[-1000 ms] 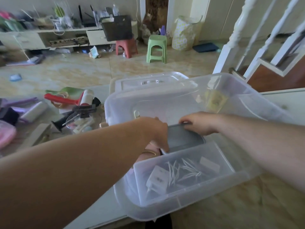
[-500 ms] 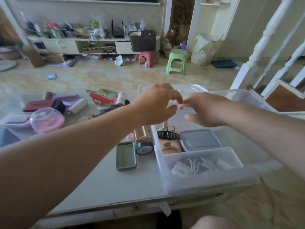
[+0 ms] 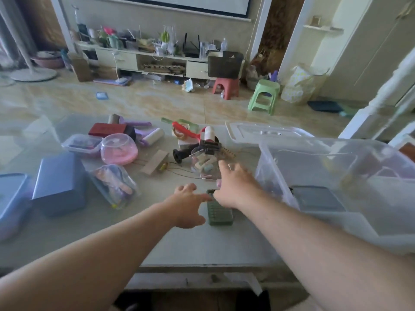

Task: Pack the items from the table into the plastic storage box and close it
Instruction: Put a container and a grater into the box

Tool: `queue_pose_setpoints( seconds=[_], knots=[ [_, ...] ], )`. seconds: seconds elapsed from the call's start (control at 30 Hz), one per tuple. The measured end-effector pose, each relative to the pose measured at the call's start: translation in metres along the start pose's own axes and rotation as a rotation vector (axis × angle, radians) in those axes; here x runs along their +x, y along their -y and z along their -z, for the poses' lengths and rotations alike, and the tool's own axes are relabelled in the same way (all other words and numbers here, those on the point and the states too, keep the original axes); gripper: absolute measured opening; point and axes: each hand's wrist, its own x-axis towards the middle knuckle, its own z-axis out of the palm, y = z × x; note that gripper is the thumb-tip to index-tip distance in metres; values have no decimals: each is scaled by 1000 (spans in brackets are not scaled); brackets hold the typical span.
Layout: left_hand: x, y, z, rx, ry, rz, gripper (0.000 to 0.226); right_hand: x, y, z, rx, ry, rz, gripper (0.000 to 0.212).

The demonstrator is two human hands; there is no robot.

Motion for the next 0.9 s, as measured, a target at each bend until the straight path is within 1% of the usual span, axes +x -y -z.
queue_pose_setpoints(
  seconds=[0.03, 0.1, 0.17, 0.23, 0.27, 0.33, 0.4, 0.47, 0.5, 0.6, 0.67, 0.73, 0.8, 0.9],
  knots=[
    [8, -8, -9, -2, 22, -40, 72, 8, -5, -10, 26, 12, -84, 83],
    [20, -18, -22, -5, 12, -114, 70, 23, -15, -28, 29, 13, -209, 86],
    [29, -21, -29, 59, 1, -175, 57, 36, -21, -42, -53, -14, -245, 93],
    [34, -18, -27, 116, -2, -180, 48, 44, -22, -54, -110, -62, -238, 93],
    [35, -15, -25, 131, -14, -159, 49, 47, -21, -58, -112, -75, -243, 92],
    [36, -4, -20, 151, -51, -94, 65, 47, -17, -64, -69, -68, -248, 93],
    [32, 7, -18, 157, -97, -41, 79, 43, -15, -71, 31, -56, -260, 97],
    [26, 16, -18, 126, -138, -20, 74, 38, -15, -76, 112, -73, -267, 96],
    [24, 19, -19, 94, -139, -4, 71, 37, -14, -77, 138, -83, -266, 96],
    [19, 26, -22, 38, -89, 78, 81, 28, -11, -75, 180, -96, -262, 95],
    [15, 29, -21, 3, -74, 114, 81, 22, -7, -67, 215, -120, -247, 95],
    [6, 31, -12, -96, -119, 129, 77, 15, -1, -51, 277, -159, -201, 96],
    [-7, 29, 7, -199, -197, 134, 75, 7, 4, -25, 361, -228, -132, 100],
    [-29, 17, 43, -227, -314, 94, 75, -11, 4, 28, 460, -368, 29, 94]
  ],
)
